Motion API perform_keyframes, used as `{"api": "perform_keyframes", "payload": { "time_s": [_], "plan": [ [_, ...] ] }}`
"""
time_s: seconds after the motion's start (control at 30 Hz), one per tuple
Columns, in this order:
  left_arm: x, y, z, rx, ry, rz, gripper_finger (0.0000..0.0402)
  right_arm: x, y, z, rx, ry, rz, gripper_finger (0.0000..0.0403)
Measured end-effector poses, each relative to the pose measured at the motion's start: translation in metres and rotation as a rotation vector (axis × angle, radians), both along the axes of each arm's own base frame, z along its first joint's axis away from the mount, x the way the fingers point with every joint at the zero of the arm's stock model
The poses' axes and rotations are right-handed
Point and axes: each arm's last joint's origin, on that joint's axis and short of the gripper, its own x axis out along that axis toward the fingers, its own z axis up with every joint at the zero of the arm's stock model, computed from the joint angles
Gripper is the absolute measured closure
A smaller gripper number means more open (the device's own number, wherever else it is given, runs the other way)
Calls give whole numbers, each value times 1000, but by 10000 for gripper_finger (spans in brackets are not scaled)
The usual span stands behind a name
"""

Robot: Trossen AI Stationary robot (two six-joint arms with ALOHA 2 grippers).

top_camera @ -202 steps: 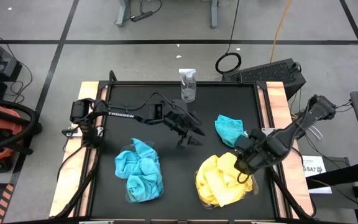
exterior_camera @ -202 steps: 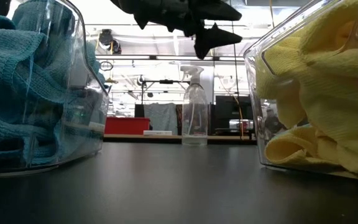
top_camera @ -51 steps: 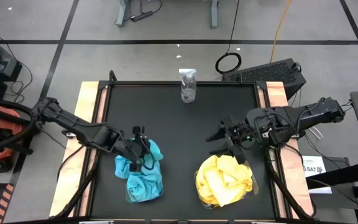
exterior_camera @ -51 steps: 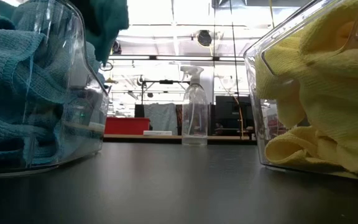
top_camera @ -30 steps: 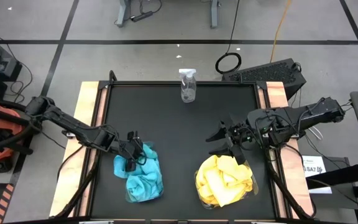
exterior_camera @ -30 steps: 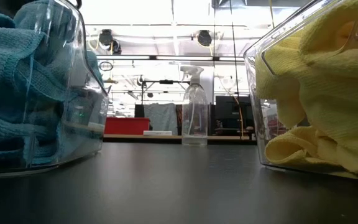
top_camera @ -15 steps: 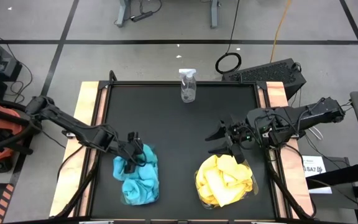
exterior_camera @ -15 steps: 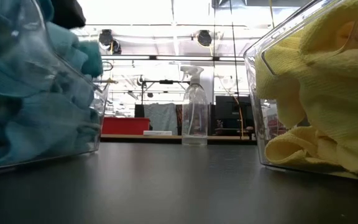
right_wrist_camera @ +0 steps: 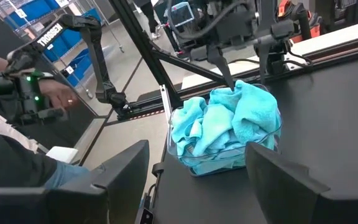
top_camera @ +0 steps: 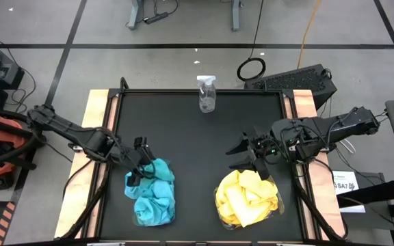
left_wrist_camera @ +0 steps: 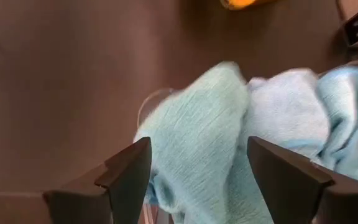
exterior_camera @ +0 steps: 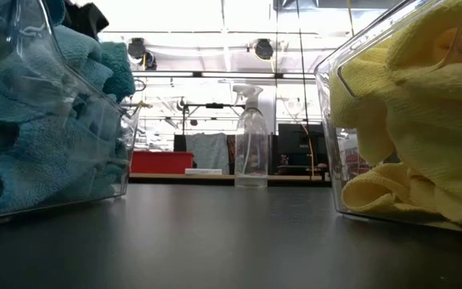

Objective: Sort microfiber towel by color & place in baskets
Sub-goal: Put the blue microfiber towel into the left transparent bin

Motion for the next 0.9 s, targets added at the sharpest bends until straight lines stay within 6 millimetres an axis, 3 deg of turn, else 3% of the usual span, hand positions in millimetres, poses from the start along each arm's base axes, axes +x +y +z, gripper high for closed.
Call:
{"api": "perform_keyframes", "payload": {
  "time_s": [0.2, 0.4, 0.9],
  "plan": [
    [2, -1, 14, -4, -44, -17, 130, 0, 0, 0, -5, -1, 1, 145],
    [5, -1, 10, 19, -28, -6, 139, 0, -1, 0, -25, -4, -14, 145],
    [36, -20, -30, -29, 200, -97, 271, 0, -1, -1, -33, 0, -18, 145]
  ]
}}
